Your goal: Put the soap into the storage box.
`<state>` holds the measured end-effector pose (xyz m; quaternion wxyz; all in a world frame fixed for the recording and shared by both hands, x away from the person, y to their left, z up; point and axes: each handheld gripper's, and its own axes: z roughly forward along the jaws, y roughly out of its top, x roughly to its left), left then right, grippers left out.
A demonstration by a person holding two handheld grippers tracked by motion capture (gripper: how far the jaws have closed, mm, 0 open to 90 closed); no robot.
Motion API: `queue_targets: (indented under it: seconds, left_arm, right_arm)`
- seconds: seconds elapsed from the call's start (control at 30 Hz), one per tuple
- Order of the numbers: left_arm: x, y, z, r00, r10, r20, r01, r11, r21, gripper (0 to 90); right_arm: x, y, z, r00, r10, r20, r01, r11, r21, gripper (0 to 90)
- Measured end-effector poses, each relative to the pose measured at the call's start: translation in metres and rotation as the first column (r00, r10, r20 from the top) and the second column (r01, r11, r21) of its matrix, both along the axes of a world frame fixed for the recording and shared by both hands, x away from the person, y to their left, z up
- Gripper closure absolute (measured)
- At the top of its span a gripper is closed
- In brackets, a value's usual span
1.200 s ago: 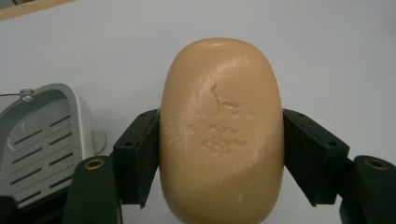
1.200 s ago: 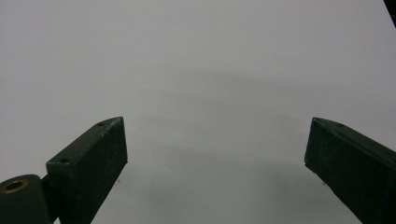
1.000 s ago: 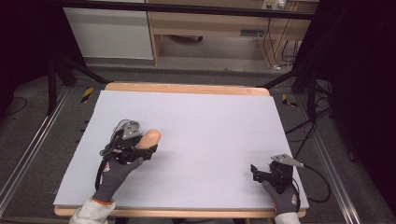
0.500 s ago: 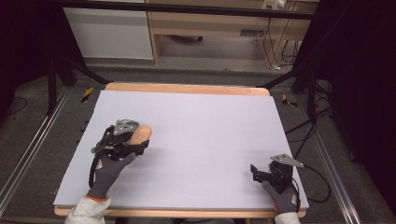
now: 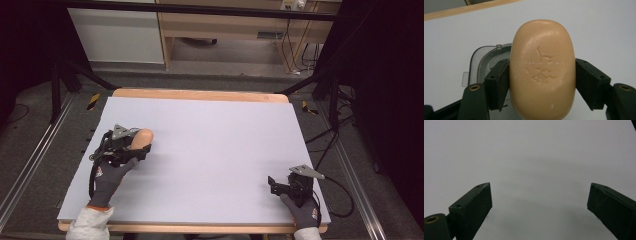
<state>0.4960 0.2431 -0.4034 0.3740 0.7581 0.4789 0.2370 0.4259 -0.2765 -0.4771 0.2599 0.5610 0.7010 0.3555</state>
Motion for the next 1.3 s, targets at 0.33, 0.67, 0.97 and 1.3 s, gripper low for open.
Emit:
queue_targets:
  seconds: [0.33,0.67,0.97,1.3]
  left_arm:
    - [0.007,0.008,-0.006,0.9995,0.029,-0.010,-0.029,0.9996,0.003,31.3]
    - [0.013,0.013,-0.013,0.9982,0.051,-0.030,-0.051,0.9985,0.021,31.3]
    - [0.018,0.015,-0.019,0.9967,0.069,-0.044,-0.067,0.9971,0.036,31.3]
    - [0.020,0.017,-0.024,0.9953,0.082,-0.052,-0.080,0.9957,0.047,31.3]
  right_arm:
    - [0.000,0.000,0.000,1.0000,0.000,0.001,0.000,1.000,0.001,6.0]
    - [0.000,0.000,0.000,1.0000,0.001,0.000,-0.001,1.000,-0.001,6.1]
    - [0.000,0.000,0.000,1.0000,0.001,-0.004,-0.001,1.000,0.003,6.1]
    - [0.000,0.000,0.000,1.0000,-0.001,-0.005,0.001,1.000,0.004,6.1]
